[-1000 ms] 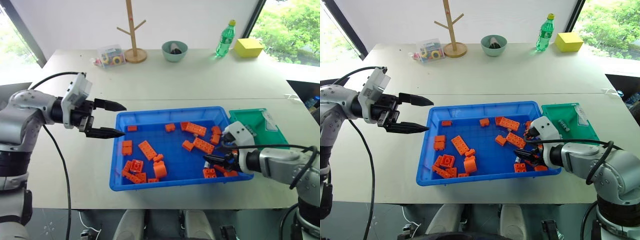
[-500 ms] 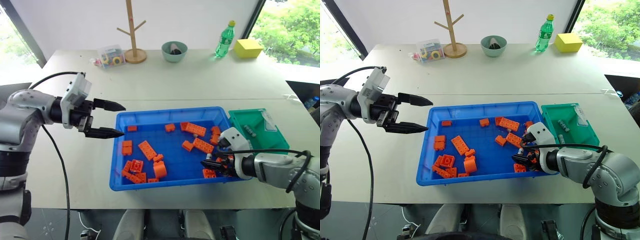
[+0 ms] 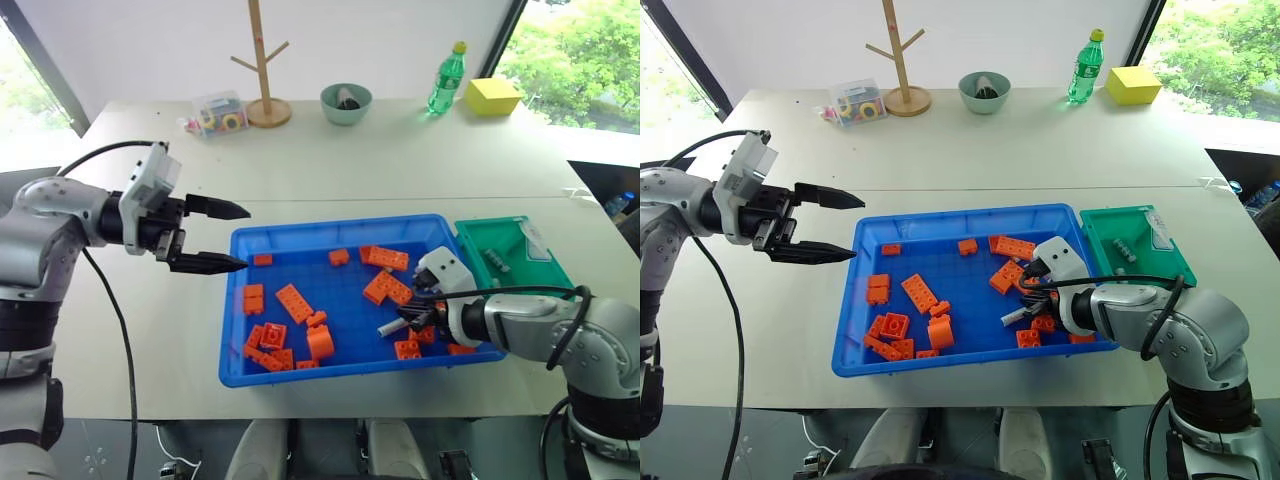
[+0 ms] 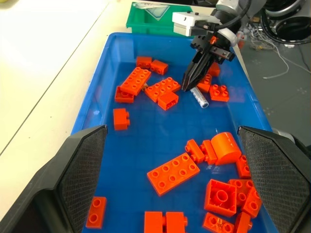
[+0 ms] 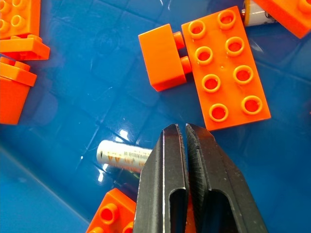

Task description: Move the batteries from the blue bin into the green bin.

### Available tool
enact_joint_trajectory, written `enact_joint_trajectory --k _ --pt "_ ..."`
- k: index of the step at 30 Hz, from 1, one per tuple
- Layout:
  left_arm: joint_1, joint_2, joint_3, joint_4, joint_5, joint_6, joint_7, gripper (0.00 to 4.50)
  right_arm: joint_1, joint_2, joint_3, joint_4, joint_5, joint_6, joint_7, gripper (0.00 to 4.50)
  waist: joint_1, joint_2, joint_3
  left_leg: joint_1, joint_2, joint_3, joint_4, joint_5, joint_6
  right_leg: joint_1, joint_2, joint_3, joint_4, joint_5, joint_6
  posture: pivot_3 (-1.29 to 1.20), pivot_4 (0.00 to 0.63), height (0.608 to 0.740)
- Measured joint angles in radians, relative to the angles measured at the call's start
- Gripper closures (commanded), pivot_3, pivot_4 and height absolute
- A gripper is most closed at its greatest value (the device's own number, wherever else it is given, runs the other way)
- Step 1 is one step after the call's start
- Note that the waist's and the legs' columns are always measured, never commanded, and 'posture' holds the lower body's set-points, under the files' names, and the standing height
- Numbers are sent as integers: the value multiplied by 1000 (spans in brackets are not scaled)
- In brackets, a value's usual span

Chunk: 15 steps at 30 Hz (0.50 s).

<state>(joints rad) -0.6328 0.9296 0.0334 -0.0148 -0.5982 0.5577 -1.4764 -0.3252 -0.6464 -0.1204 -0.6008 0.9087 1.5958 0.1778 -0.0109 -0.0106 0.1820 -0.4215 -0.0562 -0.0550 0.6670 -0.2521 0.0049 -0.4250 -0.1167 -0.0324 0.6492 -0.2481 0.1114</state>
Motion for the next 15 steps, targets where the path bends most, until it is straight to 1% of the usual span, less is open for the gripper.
enact_joint_trajectory --k 1,2,4,7,9,12,14,15 --pt "0 0 0 0 0 -1 0 0 -3 -2 2 0 -1 2 3 4370 0 0 0 0 0 0 0 0 0 0 0 0 0 0 0 0 150 703" --pt "0 0 0 0 0 -2 0 0 -6 -2 3 -1 -1 5 5 4141 0 0 0 0 0 0 0 0 0 0 0 0 0 0 0 0 150 703" --pt "0 0 0 2 0 -5 0 0 -16 -14 9 -2 -5 12 15 3507 0 0 0 0 0 0 0 0 0 0 0 0 0 0 0 0 150 703" --pt "0 -1 0 14 1 -13 0 0 -31 -55 29 -6 -20 -1 48 1999 -1 0 0 0 0 0 0 0 0 0 0 0 0 0 0 0 150 703" --pt "-1 -6 -1 17 1 -20 -1 0 -45 -117 52 -29 -28 -63 108 1999 -1 1 0 0 0 0 0 0 0 -1 0 0 0 0 0 0 150 703" --pt "-2 -10 -3 27 3 -27 -3 0 -61 -223 94 -55 -76 -235 246 1999 -1 0 1 0 0 0 0 0 0 -1 0 0 0 0 0 0 150 703" --pt "-5 -15 -6 36 8 -31 -4 0 -66 -287 129 -51 -138 -384 351 1999 -2 0 1 0 0 1 0 0 0 -1 0 0 0 0 0 0 150 703" --pt "-6 -17 -7 38 9 -35 -4 0 -67 -303 140 -47 -164 -439 390 1999 -2 0 1 0 0 1 0 0 0 0 0 0 0 0 0 0 150 703"
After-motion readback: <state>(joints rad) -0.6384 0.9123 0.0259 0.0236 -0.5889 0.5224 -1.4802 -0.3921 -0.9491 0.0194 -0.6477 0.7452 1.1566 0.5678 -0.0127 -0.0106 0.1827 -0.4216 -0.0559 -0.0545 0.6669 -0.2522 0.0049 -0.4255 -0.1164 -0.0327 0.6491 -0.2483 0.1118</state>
